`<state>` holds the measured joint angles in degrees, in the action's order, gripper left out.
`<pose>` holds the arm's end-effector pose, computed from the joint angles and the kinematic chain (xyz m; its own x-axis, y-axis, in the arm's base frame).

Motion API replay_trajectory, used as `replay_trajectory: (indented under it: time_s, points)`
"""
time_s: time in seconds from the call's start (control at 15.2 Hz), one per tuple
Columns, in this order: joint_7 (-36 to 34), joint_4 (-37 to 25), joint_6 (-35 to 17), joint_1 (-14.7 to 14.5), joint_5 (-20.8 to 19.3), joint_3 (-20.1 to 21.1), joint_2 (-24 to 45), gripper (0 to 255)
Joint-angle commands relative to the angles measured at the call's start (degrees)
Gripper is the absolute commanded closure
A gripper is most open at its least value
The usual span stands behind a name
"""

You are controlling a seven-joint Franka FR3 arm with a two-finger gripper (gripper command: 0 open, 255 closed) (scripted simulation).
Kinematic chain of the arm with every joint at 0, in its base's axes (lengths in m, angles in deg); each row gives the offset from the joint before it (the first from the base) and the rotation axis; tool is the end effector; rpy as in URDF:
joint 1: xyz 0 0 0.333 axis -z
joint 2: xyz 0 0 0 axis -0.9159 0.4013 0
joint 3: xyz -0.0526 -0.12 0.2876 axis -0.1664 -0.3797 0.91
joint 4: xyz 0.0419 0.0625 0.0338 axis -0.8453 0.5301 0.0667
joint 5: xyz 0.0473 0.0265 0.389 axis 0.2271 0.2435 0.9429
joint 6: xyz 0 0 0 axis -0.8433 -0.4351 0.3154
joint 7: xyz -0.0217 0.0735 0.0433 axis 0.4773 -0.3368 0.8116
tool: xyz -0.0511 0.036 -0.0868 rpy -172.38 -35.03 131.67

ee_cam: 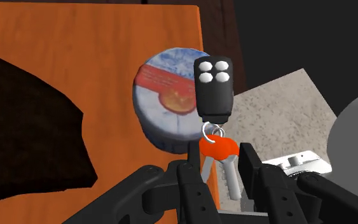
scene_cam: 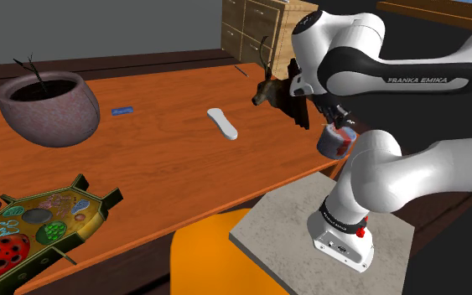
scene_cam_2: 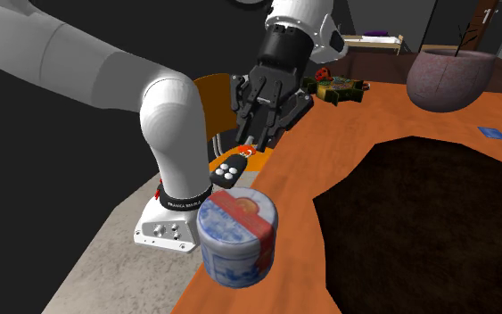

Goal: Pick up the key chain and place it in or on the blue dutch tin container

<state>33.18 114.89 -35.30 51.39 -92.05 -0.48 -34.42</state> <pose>0.2117 -0.0518 0.4584 0.3158 0.7596 -0.5685 0.8820 -0.4559 -0.1193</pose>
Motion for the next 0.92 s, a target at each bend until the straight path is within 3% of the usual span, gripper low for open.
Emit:
replay_trajectory:
  time_s: [0.0, 0.13, 0.86]
  points:
    - [3.1, -0.1, 0.3, 2.5, -4.3, -2.6, -9.9, 255]
    - [6.5, -0.2, -0.1, 4.1, -9.0, -6.4, -11.2, 255]
    - [3.5, 8.3, -5.8, 5.4, -12.1, -10.1, -13.2, 255]
